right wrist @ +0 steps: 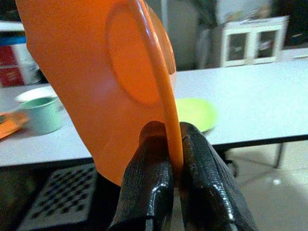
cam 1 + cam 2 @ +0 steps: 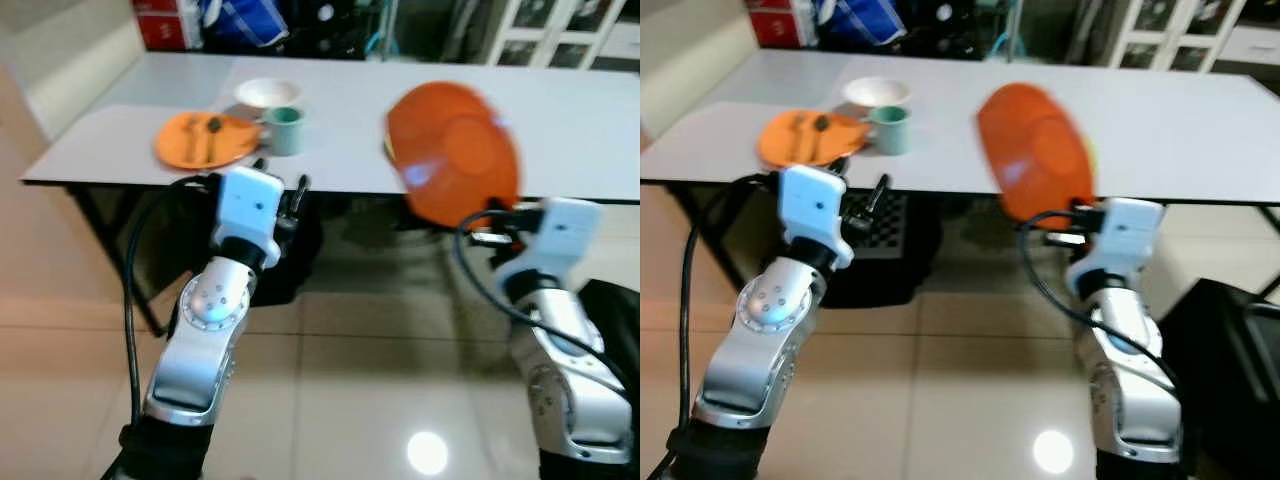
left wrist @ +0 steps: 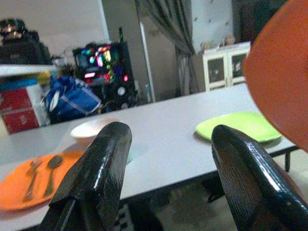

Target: Setting the table

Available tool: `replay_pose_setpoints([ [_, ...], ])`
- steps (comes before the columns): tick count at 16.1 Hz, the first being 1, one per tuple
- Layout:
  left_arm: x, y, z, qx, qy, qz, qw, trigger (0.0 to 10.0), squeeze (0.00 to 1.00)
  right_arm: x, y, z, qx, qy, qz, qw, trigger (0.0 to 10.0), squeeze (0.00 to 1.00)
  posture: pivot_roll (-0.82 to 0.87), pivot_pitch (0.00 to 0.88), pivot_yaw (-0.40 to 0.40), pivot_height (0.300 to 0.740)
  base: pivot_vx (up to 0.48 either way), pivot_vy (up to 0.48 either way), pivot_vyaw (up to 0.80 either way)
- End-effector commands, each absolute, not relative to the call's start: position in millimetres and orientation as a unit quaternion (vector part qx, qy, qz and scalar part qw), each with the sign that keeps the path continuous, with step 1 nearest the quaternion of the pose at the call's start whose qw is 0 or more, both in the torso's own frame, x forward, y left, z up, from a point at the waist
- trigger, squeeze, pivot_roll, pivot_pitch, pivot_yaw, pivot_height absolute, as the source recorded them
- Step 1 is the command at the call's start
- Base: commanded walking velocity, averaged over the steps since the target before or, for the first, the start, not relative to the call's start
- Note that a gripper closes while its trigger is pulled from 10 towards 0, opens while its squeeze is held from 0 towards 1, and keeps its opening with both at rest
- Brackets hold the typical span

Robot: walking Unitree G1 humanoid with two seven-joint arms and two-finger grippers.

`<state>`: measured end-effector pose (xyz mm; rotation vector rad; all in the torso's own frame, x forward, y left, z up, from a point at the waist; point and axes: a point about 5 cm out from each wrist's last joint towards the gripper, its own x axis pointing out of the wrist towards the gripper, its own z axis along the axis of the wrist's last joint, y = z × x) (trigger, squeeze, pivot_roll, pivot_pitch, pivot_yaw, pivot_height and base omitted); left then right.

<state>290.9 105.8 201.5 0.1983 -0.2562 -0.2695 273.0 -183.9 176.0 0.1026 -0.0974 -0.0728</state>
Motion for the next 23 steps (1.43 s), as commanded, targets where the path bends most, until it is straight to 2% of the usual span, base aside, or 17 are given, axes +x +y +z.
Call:
replay_pose_setpoints([
  [1, 291.9, 111.4, 202.4, 0.097, -0.125, -0.124, 0.98, 10.0, 0.0, 273.3, -178.1, 183.0, 0.057, -0.065, -0.028, 0.996, 10.0, 0.0, -0.03, 0.0, -0.007, 0.74, 0.0, 0.0, 0.0],
  [9, 299.3, 117.5, 210.1, 0.094, -0.125, -0.113, 0.981, 10.0, 0.0, 275.0, -174.2, 178.9, 0.079, -0.048, -0.031, 0.995, 10.0, 0.0, -0.03, 0.0, 0.008, 0.74, 0.036, 0.0, 0.0],
  [23, 300.0, 114.3, 210.0, 0.099, -0.125, -0.133, 0.978, 10.0, 0.0, 276.3, -171.0, 177.7, 0.098, -0.043, -0.033, 0.994, 10.0, 0.0, -0.03, 0.0, 0.017, 0.74, 0.429, 0.0, 0.0],
])
